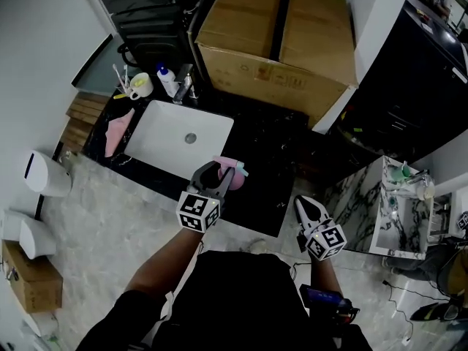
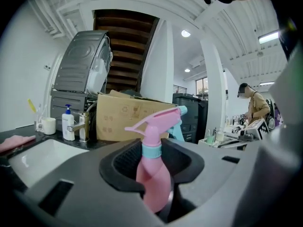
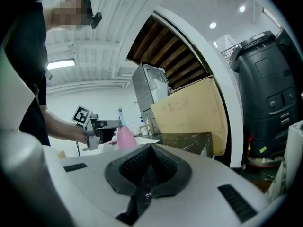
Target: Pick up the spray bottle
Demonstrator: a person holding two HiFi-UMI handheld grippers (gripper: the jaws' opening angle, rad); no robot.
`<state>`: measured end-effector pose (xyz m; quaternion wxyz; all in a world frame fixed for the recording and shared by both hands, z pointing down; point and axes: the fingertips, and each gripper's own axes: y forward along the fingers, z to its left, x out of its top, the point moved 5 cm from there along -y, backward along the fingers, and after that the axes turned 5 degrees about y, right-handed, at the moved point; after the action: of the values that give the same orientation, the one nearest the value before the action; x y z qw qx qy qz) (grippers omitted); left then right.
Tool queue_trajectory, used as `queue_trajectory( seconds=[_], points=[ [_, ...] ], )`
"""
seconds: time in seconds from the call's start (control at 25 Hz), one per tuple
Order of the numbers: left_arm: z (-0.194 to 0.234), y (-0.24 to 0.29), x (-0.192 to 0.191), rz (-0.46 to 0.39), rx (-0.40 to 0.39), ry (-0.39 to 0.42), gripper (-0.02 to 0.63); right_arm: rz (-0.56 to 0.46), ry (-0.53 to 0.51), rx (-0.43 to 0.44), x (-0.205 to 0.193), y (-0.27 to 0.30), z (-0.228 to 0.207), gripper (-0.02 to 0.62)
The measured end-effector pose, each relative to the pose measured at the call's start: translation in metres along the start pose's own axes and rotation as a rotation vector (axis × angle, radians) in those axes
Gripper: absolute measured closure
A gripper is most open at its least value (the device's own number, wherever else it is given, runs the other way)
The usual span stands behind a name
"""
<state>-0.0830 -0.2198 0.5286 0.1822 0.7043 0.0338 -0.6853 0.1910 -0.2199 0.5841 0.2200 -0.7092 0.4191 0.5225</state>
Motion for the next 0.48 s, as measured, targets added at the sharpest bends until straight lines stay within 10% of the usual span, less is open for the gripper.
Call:
queue_trajectory(
  seconds=[0.48],
  points=[
    [0.045, -0.100, -0.018, -0.026, 0.061, -0.040, 0.469, 0.033, -0.036, 0.034, -0.017, 0.024, 0.079, 0.569]
  ],
)
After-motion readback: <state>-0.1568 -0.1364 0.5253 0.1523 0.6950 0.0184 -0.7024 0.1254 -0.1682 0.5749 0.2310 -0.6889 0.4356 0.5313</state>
